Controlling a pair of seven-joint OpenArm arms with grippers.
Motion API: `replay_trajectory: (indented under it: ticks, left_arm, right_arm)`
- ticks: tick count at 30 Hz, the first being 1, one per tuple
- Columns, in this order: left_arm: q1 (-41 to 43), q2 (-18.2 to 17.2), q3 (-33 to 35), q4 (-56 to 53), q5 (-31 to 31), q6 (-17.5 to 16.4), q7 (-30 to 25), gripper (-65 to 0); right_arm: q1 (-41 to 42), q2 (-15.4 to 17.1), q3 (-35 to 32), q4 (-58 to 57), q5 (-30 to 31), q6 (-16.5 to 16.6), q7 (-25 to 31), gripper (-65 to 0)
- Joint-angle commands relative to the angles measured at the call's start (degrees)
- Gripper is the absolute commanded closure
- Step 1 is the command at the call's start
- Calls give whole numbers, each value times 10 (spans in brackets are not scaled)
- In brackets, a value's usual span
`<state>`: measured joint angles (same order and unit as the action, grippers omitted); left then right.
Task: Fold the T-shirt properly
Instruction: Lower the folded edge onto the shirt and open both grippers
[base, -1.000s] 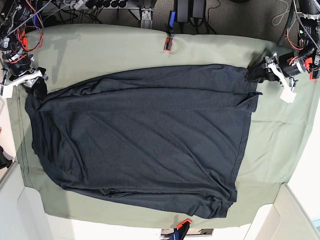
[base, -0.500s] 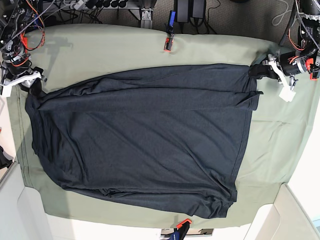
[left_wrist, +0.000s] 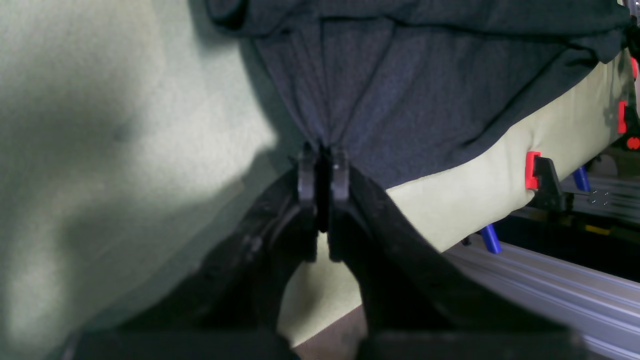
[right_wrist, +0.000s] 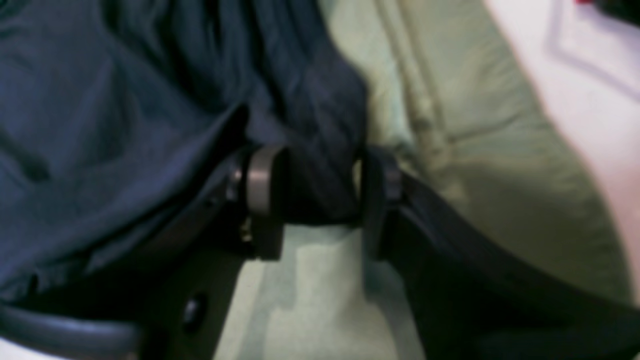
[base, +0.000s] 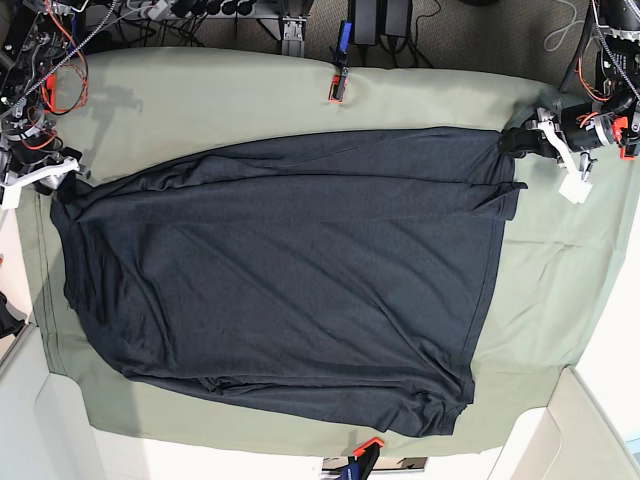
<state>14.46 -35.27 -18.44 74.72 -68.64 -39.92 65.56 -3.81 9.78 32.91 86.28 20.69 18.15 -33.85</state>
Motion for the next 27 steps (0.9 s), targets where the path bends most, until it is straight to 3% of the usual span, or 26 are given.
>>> replay_trajectory:
  ticks: [1, 4, 7, 8, 15, 21, 27]
  left_arm:
    - [0, -13, -3, 7, 3, -1, 2, 0]
    - [0, -13, -3, 7, 9, -1, 2, 0]
    - [0, -14, -3, 7, 18, -1, 3, 0]
    - [0, -16, -3, 7, 18, -1, 7, 0]
    - [8, -74, -4, 62, -15, -1, 72, 0]
    - [18, -118, -4, 152, -15, -1, 74, 0]
    - [-24, -143, -4, 170, 1, -1, 52, 0]
  right_arm:
    - [6, 7, -5, 2, 4, 1, 10, -250]
    - [6, 7, -23, -15, 0, 1, 11, -200]
    - [5, 7, -26, -16, 0, 1, 10, -21]
    - [5, 7, -26, -14, -6, 1, 10, 0]
    - [2, 12, 1, 39, -37, 1, -9, 0]
    - [7, 39, 14, 43, -9, 1, 0, 0]
    - [51, 47, 14, 20, -19, 1, 7, 0]
